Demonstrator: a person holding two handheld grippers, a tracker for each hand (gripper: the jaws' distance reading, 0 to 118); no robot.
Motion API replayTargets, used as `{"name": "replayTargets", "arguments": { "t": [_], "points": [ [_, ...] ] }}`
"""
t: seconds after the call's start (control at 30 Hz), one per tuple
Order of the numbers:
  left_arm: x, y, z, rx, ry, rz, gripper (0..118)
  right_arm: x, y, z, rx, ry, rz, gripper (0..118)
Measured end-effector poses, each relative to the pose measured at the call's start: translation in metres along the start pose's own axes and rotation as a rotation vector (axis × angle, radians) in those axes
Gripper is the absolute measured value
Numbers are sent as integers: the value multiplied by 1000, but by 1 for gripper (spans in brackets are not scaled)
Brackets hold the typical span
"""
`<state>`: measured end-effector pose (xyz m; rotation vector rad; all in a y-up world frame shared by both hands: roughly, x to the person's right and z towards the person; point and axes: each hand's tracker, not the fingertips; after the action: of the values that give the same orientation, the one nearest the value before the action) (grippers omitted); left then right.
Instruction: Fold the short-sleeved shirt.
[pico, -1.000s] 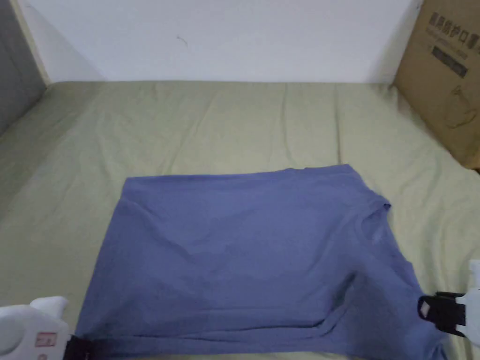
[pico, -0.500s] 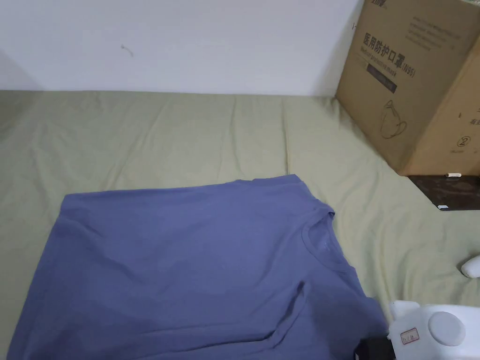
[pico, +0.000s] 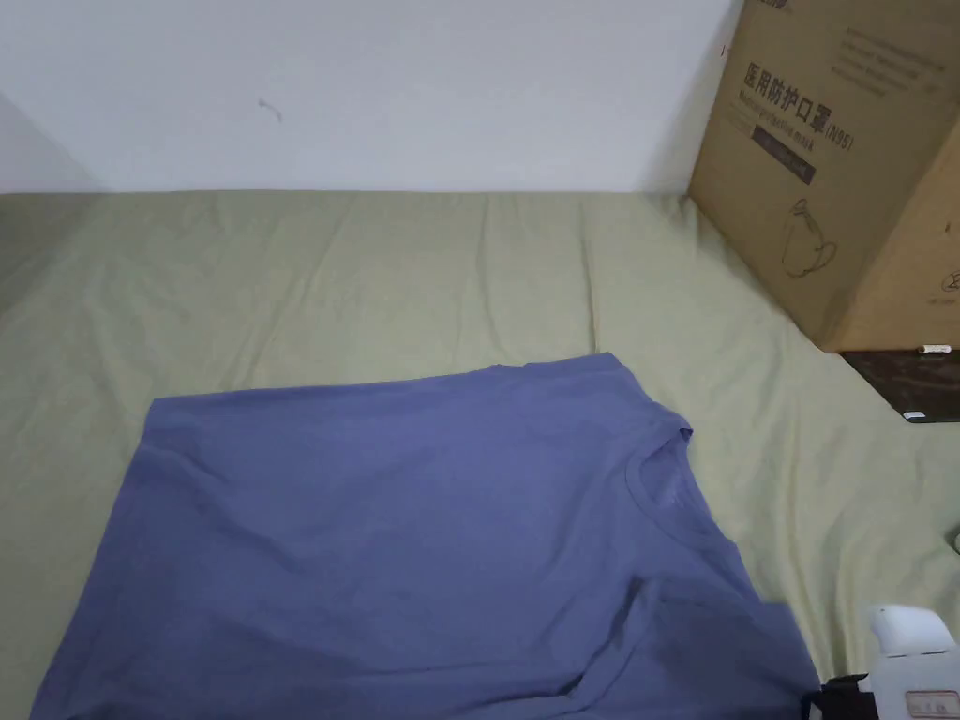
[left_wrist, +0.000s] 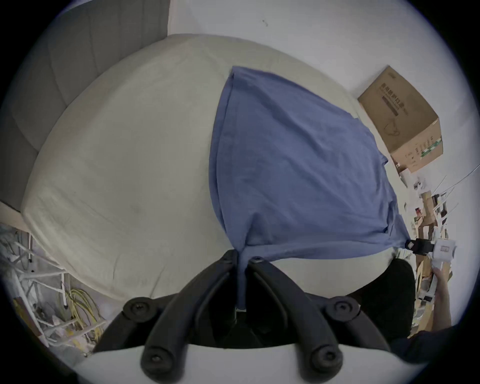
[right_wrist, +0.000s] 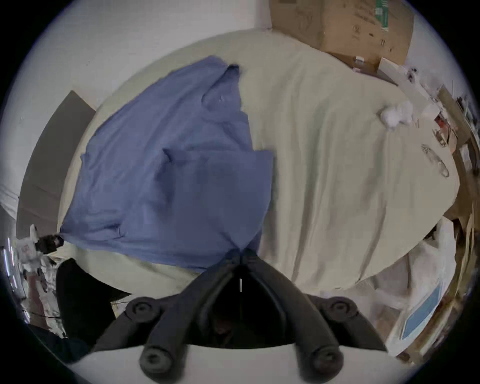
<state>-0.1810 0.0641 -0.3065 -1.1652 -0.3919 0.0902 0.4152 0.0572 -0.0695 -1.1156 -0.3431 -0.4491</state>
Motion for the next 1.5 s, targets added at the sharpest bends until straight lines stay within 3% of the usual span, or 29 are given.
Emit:
{"name": "replayTargets", "arguments": {
  "t": [0.07, 0.2, 0.33, 0.43, 0.53, 0.67, 0.83, 0.9, 0.97, 1.03, 1.07, 1.1, 1.13, 1.23, 1.43, 1.47, 1.5],
  "points": [
    [-2, -1, 4, 8, -3, -1, 4, -7, 7, 11, 38, -10, 79, 0],
    [1, 5, 20, 63, -3, -13, 4, -21, 22, 38, 90, 5, 113, 0],
    [9, 32, 36, 184, -28, -56, 4, -23, 60, 54, 130, 65, 92, 0],
    [15, 71, 30, 177, -23, -68, 4, -35, 99, 52, 123, 63, 90, 0],
    [17, 115, 8, 146, 10, -53, 4, -42, 142, 28, 108, 77, 83, 0],
    [18, 159, -33, 133, 28, -44, 4, -45, 192, -21, 70, 73, 13, 0],
    [9, 191, -85, 40, 8, 22, 4, -50, 228, -76, 33, 18, -20, 0],
    [4, 195, -101, 24, 6, 37, 12, -51, 235, -91, 30, 9, -31, 2],
    [1, 198, -112, 25, 5, 57, 39, -53, 237, -102, 33, -3, -46, 16],
    [-2, 196, -115, 63, 33, 66, 46, -54, 236, -105, 69, -44, -46, 22],
    [-5, 196, -116, 75, 40, 72, 78, -54, 235, -106, 92, -58, -36, 53],
    [-7, 195, -115, 79, 34, 83, 102, -55, 232, -107, 98, -68, -28, 86],
    [-9, 191, -111, 90, 21, 96, 113, -56, 229, -107, 100, -78, -18, 112],
    [-9, 183, -94, 150, -6, 88, 112, -62, 215, -90, 168, -46, -10, 115],
    [10, 156, -53, 192, 74, -49, 109, -86, 185, -54, 231, 2, 68, 115],
    [12, 151, -45, 183, 73, -60, 96, -91, 178, -49, 234, 10, 83, 110],
    [14, 147, -39, 173, 70, -59, 72, -96, 171, -43, 244, 22, 102, 96]
  ]
}}
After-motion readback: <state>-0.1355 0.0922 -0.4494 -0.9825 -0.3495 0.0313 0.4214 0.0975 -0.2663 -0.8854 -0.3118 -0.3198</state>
